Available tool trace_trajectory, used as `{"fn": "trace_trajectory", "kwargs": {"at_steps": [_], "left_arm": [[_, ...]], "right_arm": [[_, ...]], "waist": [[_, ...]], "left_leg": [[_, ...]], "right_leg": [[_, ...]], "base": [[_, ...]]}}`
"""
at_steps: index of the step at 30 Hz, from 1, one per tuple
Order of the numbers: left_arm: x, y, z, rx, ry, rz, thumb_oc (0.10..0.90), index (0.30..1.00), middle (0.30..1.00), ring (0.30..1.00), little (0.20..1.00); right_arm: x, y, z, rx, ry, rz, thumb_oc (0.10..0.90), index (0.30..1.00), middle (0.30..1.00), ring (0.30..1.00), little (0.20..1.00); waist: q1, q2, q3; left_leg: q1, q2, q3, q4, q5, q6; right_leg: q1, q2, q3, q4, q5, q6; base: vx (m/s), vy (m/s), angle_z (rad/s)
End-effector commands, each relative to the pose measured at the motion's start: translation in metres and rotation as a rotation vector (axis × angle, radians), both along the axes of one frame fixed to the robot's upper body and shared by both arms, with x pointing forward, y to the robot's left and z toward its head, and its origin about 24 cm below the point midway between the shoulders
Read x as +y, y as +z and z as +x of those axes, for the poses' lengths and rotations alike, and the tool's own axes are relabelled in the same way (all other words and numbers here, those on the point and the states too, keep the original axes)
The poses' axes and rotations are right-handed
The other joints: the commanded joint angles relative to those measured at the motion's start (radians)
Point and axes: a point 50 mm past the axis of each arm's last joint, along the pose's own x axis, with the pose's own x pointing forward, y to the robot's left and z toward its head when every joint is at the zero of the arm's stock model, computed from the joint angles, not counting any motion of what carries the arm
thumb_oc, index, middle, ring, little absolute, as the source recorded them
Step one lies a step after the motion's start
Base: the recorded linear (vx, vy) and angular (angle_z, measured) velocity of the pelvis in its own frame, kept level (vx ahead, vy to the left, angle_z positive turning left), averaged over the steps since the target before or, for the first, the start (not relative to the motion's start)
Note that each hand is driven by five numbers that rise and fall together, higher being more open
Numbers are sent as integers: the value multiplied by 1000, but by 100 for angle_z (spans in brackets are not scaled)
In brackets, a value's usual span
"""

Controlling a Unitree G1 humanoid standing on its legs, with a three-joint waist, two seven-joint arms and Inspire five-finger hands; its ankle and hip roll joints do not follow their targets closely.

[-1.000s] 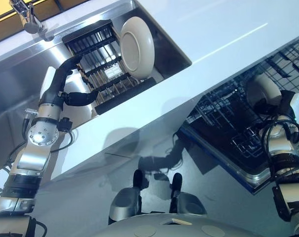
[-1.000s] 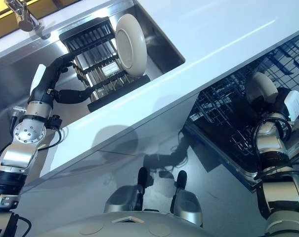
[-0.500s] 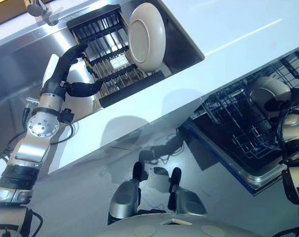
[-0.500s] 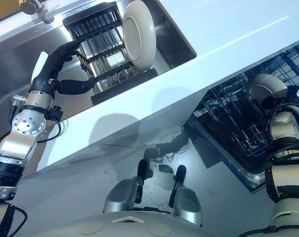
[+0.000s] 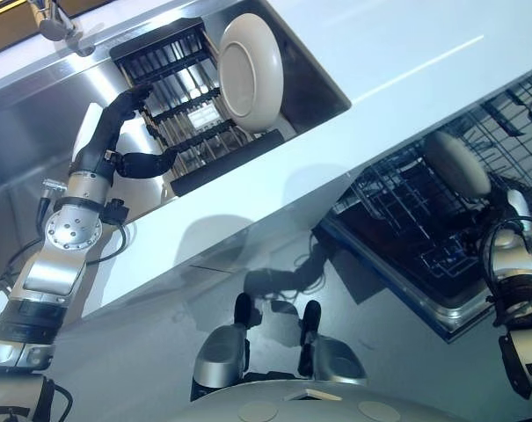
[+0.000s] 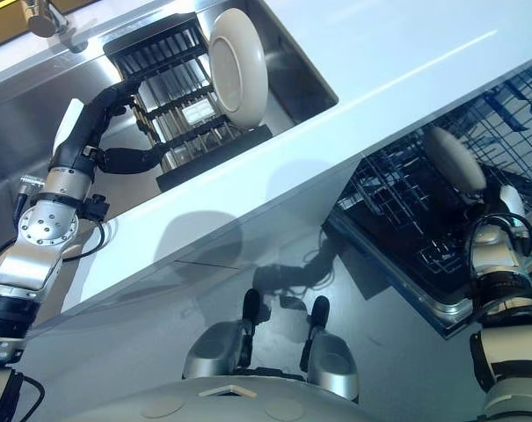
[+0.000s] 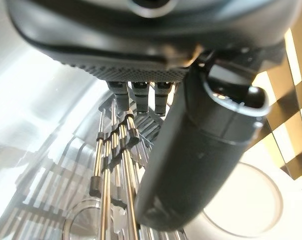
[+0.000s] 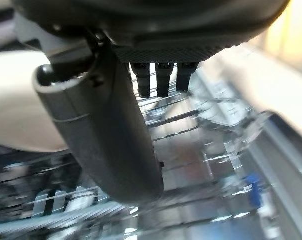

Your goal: Pick up plates and place into dishwasher.

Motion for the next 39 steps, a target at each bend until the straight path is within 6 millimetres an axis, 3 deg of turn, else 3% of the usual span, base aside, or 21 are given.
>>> {"fn": "trace_trajectory", "kwargs": {"at_steps": [1, 6, 14, 19, 24, 28, 30, 32, 33, 39], "left_arm": [[13, 17, -14, -135, 54, 47, 800, 900, 900, 900, 900], [20, 6, -24, -115, 99, 37, 800, 900, 900, 900, 900], [33, 2, -34, -103, 145, 29, 800, 900, 900, 900, 900], [37, 8, -38, -122, 149, 46, 800, 900, 900, 900, 900], [31, 22, -38, -182, 119, 134, 800, 900, 900, 900, 900], [23, 44, -32, -276, 111, 255, 800, 900, 900, 900, 900], [21, 59, -31, -326, 111, 321, 800, 900, 900, 900, 900], [20, 68, -31, -356, 115, 365, 800, 900, 900, 900, 900], [19, 82, -28, -368, 120, 402, 800, 900, 900, 900, 900], [19, 117, -21, -392, 154, 521, 800, 900, 900, 900, 900]], "right_arm": [[14, 44, 4, -306, 82, -69, 800, 900, 900, 900, 900], [23, 51, -18, -454, 125, -60, 800, 900, 900, 900, 900], [23, 84, -40, -680, 82, -182, 800, 900, 900, 900, 900], [23, 98, -50, -756, 82, -223, 800, 900, 900, 900, 900], [44, 102, -51, -825, 228, -98, 800, 900, 900, 900, 900], [81, 80, -45, -751, 479, 180, 800, 900, 900, 900, 900], [108, 56, -43, -632, 623, 352, 800, 900, 900, 900, 900], [122, 46, -43, -553, 709, 362, 800, 900, 900, 900, 900], [137, 36, -43, -491, 771, 448, 800, 900, 900, 900, 900], [170, 4, -48, -339, 869, 565, 800, 900, 900, 900, 900]], "waist": [[-11, -18, -118], [-34, -23, -145], [-60, -27, -183], [-71, -29, -205], [-85, -27, -229], [-103, -17, -248], [-112, -10, -257], [-117, -7, -261], [-123, -2, -267], [-138, 14, -276]], "left_leg": [[-64, -67, 19, 45, -42, 48], [-45, -66, 37, 42, -46, 51], [-15, -66, 61, 30, -58, 46], [0, -66, 72, 21, -62, 44], [8, -66, 81, 14, -63, 40], [15, -65, 90, 10, -64, 37], [18, -64, 95, 8, -64, 35], [18, -64, 97, 5, -62, 34], [20, -63, 102, 1, -60, 31], [23, -65, 113, -3, -59, 29]], "right_leg": [[-77, 24, 26, 212, -114, 45], [-62, 27, 36, 187, -98, 49], [-34, 29, 47, 155, -93, 54], [-25, 29, 50, 148, -94, 58], [-23, 27, 55, 143, -94, 60], [-23, 23, 59, 141, -97, 62], [-25, 20, 59, 140, -98, 63], [-25, 18, 59, 138, -96, 64], [-25, 17, 59, 134, -95, 65], [-24, 14, 65, 124, -92, 68]], "base": [[38, 50, -5], [17, 47, -14], [-6, 43, -8], [-21, 39, -6], [-26, 44, -3], [-19, 63, -5], [-26, 51, -1], [-28, 40, -2], [-19, 34, -4], [-8, 13, -2]]}}
